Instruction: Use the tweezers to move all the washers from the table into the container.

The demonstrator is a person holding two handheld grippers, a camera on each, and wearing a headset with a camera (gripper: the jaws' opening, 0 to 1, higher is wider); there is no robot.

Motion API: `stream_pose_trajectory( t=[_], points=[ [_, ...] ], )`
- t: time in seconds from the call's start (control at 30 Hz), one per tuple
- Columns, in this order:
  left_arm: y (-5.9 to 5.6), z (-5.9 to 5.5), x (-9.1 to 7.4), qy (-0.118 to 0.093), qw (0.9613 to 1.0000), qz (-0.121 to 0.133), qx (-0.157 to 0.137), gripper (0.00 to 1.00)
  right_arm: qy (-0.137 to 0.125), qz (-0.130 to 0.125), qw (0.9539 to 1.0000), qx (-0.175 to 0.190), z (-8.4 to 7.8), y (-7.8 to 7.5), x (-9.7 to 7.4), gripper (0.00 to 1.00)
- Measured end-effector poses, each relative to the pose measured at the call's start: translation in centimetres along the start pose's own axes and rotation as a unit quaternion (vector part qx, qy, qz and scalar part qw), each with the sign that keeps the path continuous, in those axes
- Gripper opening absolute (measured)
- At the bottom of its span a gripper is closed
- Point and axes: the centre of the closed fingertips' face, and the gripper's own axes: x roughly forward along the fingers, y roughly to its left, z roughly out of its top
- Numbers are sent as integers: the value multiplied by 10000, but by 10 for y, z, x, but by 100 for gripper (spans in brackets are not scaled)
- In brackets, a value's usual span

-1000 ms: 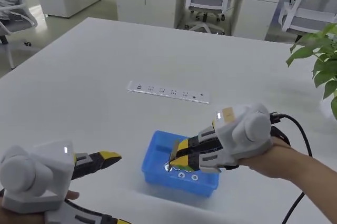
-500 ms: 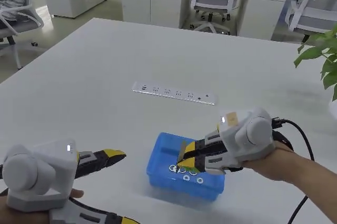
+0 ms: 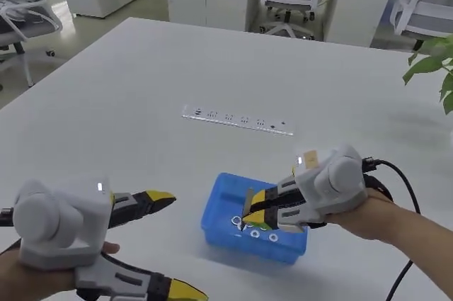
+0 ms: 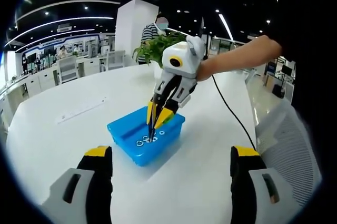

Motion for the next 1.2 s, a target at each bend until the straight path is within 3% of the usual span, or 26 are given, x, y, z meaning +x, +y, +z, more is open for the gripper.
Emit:
stream_pose_trajectory(
  t=[0.33, 0.63, 0.93, 1.2],
  points=[
    [2, 5, 8, 49, 9999, -109, 37, 95, 78, 75, 9999, 23, -9, 1, 6, 8],
    [6, 17, 22, 46, 9994, -265, 209, 90, 104, 98, 9999, 55, -14, 2, 9, 8],
    [16, 24, 35, 38, 9986, -385, 374, 88, 99, 112, 9999, 61, -14, 2, 10, 8],
    [23, 34, 53, 72, 9964, -561, 630, 77, 146, 124, 9998, -24, -13, 3, 11, 9]
  ],
)
